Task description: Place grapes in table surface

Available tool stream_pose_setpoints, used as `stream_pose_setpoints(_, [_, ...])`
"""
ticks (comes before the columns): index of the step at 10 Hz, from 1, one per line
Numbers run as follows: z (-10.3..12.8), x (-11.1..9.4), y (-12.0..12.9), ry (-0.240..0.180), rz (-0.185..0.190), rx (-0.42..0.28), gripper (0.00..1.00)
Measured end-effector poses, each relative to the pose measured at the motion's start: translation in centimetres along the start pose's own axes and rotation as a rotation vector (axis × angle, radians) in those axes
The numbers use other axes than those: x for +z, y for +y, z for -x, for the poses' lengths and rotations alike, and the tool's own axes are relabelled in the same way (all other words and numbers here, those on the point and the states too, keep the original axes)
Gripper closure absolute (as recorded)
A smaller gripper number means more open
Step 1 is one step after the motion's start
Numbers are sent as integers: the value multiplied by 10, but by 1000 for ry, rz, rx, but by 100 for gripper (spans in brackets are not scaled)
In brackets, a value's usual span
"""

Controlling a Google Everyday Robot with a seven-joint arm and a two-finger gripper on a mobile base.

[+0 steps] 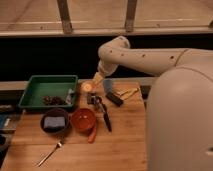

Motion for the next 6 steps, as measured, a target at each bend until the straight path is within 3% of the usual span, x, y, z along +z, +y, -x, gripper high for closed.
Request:
stream_pose_setpoints(2, [41, 4, 28, -3, 56, -40, 20])
stream_pose_setpoints(3, [59, 5, 52, -13, 87, -23, 20])
stream_pose_setpoints(4, [66, 5, 67, -20, 104, -6, 20])
stream_pose_setpoints(6, [69, 5, 72, -22, 107, 1, 20])
